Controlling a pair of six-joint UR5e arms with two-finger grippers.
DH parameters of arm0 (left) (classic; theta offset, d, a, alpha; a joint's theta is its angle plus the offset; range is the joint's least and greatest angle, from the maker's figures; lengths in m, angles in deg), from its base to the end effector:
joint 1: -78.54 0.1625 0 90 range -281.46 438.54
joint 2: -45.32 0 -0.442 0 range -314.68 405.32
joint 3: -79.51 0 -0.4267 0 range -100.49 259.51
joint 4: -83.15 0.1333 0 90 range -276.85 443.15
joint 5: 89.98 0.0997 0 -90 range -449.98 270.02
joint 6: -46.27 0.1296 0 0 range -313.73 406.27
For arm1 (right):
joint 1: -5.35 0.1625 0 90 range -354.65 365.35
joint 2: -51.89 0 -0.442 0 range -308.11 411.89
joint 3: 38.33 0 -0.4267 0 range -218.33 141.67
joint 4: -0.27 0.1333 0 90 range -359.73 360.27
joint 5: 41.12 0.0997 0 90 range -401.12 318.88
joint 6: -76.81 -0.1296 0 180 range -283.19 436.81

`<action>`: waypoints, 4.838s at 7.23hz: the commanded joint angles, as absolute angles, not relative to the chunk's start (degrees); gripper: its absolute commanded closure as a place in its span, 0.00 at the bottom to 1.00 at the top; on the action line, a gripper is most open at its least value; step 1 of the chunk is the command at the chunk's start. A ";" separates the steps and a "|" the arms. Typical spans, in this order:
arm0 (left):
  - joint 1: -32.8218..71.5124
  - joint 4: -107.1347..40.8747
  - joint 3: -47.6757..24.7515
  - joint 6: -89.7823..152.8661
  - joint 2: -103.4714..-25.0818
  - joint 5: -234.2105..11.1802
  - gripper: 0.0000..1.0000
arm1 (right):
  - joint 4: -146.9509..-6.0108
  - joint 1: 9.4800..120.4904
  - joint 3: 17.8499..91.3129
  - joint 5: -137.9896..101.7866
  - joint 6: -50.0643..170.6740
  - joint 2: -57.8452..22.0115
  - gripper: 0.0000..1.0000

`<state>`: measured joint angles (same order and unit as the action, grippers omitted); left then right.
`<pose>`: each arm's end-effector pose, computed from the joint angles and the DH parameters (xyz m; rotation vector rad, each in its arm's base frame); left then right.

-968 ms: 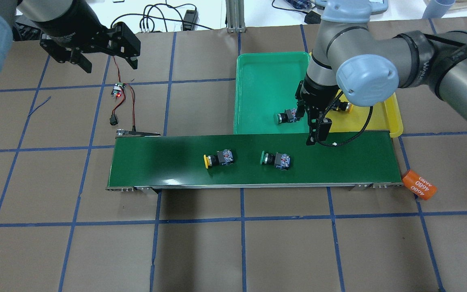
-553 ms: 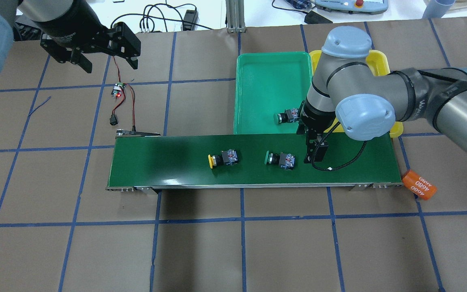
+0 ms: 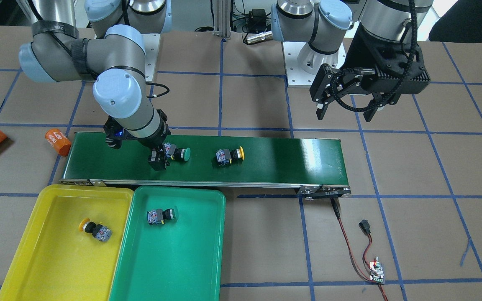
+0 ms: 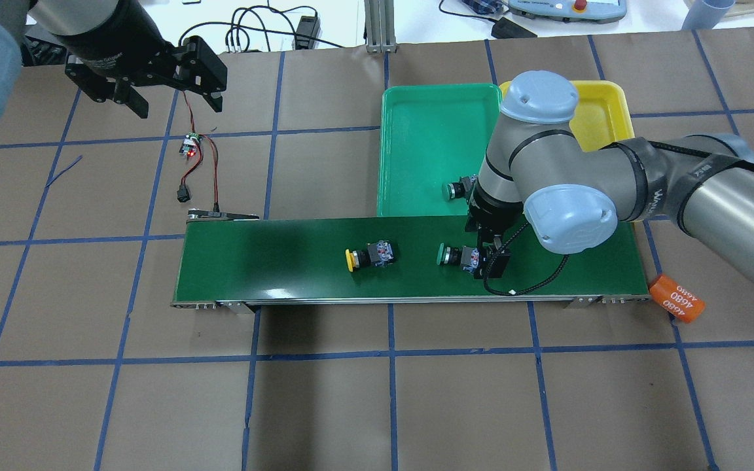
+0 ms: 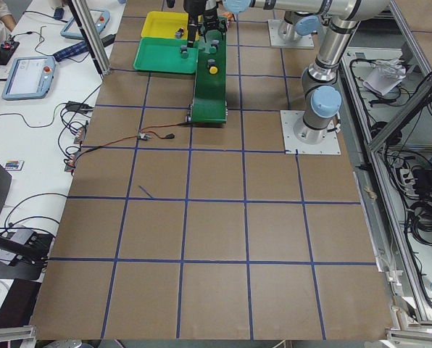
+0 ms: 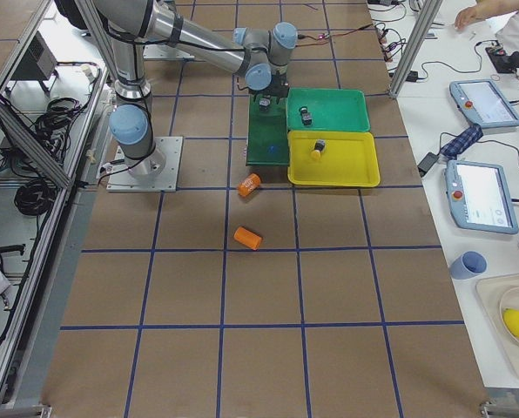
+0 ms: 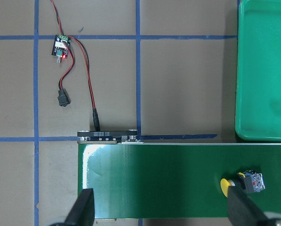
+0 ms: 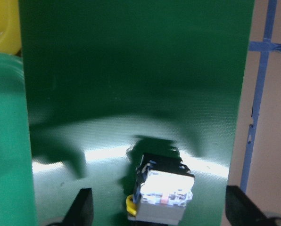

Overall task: Sort buttons by color to trays
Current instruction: 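Return right gripper to belt and grasp the next green-capped button, then lower the green-capped button into green tray and open right gripper, then move right gripper to belt and grasp the yellow-capped button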

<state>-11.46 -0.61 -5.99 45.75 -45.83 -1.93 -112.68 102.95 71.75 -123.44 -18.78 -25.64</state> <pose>-0.1377 -0.5547 0.5182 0.0096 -3.0961 0.2595 0.2197 -0.5074 0.2212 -2.1496 -2.2014 -0.3223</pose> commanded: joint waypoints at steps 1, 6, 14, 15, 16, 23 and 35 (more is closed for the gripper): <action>-11.46 -0.61 -6.10 45.75 -45.74 -1.83 0.00 | -112.85 103.26 73.20 -124.26 -18.82 -25.72 0.00; -11.46 -0.61 -6.01 45.83 -45.74 -1.74 0.00 | -113.46 102.48 73.48 -124.36 -16.37 -25.54 1.00; -11.46 -0.61 -6.01 45.83 -45.74 -1.83 0.00 | -125.75 102.65 55.92 -127.08 -12.94 -11.58 1.00; -11.46 -0.61 -6.01 45.83 -45.74 -1.74 0.00 | -126.64 103.17 53.02 -127.08 -12.41 -9.30 1.00; -11.37 -0.61 -6.01 45.83 -45.74 -1.83 0.00 | -127.87 103.70 50.73 -126.82 -12.14 -7.80 1.00; -11.46 -0.61 -6.01 45.83 -45.74 -1.74 0.00 | -108.09 105.02 51.76 -128.84 -12.49 -17.42 0.00; -11.46 -0.61 -6.01 45.83 -46.00 -1.74 0.00 | -112.57 104.15 68.11 -126.73 -14.62 -22.03 1.00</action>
